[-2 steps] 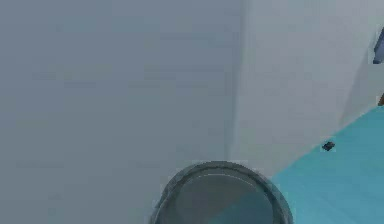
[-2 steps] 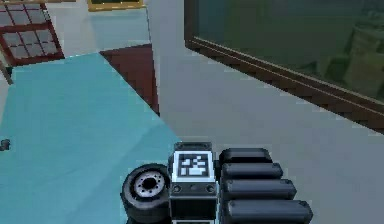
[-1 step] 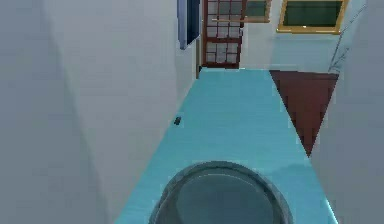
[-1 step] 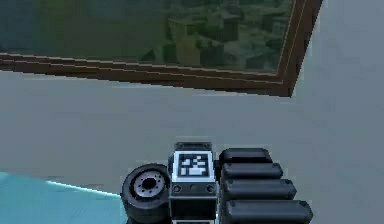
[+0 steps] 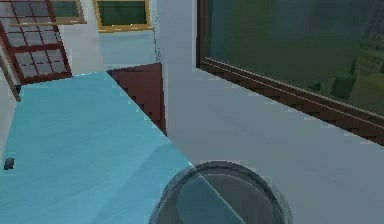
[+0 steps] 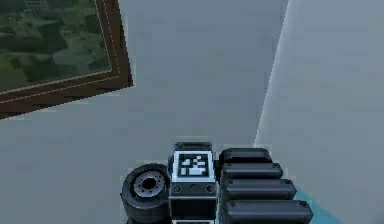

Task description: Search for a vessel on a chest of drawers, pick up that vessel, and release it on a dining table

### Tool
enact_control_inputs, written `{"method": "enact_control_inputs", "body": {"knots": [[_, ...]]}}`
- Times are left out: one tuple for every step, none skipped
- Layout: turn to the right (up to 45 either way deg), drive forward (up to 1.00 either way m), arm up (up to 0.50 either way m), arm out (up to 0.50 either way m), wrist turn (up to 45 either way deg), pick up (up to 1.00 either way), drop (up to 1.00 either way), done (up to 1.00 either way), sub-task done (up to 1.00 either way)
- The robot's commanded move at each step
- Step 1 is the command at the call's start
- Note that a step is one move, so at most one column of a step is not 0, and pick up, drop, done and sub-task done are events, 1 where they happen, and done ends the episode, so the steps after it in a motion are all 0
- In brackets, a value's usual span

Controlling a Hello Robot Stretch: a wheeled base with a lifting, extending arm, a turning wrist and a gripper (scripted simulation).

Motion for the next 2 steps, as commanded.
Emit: {"method": "enact_control_inputs", "body": {"knots": [[9.0,0.0,0.0,0.0,0.0,0.0,0.0,0.0,0.0],[-45.0,0.0,0.0,0.0,0.0,0.0,0.0,0.0,0.0]]}}
